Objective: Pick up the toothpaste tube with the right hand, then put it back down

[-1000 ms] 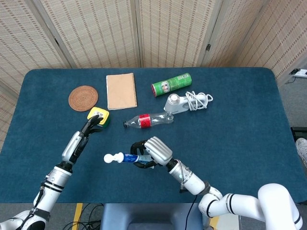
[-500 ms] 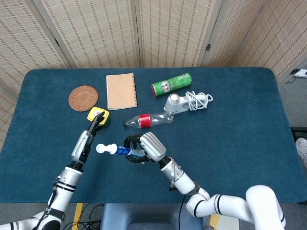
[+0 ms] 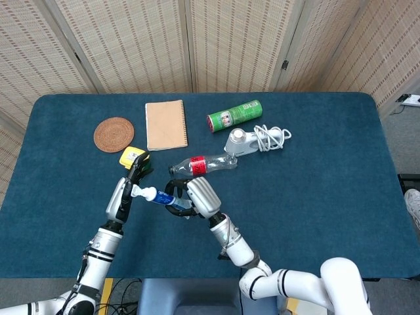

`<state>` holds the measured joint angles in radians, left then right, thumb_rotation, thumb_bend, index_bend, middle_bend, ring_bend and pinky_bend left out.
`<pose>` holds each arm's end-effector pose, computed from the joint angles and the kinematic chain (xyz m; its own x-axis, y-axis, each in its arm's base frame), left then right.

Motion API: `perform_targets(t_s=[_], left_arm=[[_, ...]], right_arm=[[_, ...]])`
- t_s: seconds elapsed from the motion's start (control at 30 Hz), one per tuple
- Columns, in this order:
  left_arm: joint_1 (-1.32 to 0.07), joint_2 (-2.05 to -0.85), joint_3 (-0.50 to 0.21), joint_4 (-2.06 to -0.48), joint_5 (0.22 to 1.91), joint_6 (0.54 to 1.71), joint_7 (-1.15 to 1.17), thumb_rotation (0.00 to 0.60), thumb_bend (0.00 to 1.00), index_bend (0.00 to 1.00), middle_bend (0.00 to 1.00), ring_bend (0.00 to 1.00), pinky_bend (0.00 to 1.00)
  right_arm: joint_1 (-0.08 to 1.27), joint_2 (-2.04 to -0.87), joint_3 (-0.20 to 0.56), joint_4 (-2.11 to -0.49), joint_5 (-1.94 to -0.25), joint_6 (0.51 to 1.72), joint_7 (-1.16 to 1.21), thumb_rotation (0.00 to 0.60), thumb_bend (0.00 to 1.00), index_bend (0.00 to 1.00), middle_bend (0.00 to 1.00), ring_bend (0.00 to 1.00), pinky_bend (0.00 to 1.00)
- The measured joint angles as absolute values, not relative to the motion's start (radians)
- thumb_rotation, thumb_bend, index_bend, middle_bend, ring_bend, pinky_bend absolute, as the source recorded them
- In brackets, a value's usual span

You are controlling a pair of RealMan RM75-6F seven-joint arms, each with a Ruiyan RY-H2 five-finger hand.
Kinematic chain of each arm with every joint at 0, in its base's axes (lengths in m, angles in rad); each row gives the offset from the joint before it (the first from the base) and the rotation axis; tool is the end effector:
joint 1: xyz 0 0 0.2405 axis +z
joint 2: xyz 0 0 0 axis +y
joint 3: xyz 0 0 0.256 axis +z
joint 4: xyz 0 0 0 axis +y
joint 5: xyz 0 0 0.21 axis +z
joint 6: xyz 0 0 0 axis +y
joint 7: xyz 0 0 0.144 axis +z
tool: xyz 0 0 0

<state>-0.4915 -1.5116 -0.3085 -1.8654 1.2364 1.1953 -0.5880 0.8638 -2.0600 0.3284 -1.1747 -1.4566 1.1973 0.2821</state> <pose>-0.1115 0.2875 0.0406 -0.7264 0.3109 0.6130 0.6246 -0.0736 0.7775 -0.0040 -0.3161 -0.0936 -0.2789 -0.3173 0.9064 -0.7532 -0.5132 -0.4115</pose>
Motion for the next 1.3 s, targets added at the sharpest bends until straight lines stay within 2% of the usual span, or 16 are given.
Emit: perform_targets(t_s=[0.57, 0.9, 1.3], left_arm=[[-0.506, -1.52, -0.313, -1.818, 1.267, 1.191, -0.532, 0.056, 0.07, 0.0, 0.0, 0.0, 0.15], [-0.53, -1.526, -0.264, -1.707, 1.378, 1.19, -0.464, 0.055, 0.06, 0.0, 0.0, 0.0, 0.15], [-0.56, -1.53, -0.215, -1.608, 1.472, 1.196, -0.424, 0.054, 0.05, 0.0, 0.0, 0.0, 0.15]], right_arm=[[0.877, -2.057, 0.332, -1.231, -1.387, 1.112, 0.157, 0.6, 0.62, 0.66, 0.66, 0.6, 0.75], [0.875, -1.993, 0.34, -1.338, -1.306, 1.037, 0.053, 0.6, 0.62, 0.66, 0.66, 0.6, 0.75], [0.882, -1.959, 0.343, -1.386, -1.242, 0.988, -0.032, 0.6, 0.62, 0.66, 0.66, 0.6, 0.75]])
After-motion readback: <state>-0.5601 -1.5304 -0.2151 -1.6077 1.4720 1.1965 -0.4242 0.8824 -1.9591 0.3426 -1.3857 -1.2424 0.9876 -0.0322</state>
